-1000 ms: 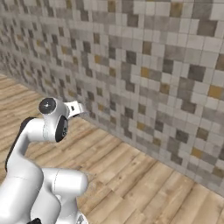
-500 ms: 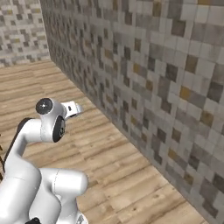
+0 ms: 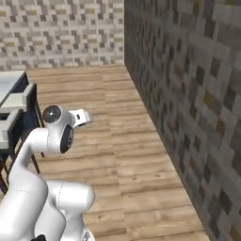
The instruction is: Place the large bottle from the dining counter next to the other large bottle outside the sink, and place the small bottle from the dining counter next to the other small bottle inside the sink.
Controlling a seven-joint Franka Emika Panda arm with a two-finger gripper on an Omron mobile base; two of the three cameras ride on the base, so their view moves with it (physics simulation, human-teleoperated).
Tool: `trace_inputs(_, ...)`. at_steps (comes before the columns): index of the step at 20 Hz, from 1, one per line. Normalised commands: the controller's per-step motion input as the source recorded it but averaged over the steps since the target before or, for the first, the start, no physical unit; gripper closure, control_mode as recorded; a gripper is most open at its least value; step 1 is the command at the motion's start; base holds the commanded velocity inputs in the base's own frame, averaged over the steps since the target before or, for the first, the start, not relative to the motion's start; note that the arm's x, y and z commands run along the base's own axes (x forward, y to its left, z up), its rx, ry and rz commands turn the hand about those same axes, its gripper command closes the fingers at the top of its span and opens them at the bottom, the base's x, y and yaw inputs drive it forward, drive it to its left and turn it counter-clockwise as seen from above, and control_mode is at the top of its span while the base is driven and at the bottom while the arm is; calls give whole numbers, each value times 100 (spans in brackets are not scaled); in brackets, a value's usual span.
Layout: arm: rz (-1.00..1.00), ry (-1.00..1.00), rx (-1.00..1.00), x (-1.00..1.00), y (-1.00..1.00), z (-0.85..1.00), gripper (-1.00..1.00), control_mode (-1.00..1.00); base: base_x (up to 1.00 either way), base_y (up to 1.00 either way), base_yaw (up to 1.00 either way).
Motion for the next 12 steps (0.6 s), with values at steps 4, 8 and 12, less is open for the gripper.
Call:
trace_inputs(4,0,0,0,0,0,0,-100,100,57,-26,72)
trace_inputs(8,0,0,0,0,0,0,-100,100,45,-46,74)
trace_inputs(12,0,0,0,0,0,0,-100,100,34,-46,76)
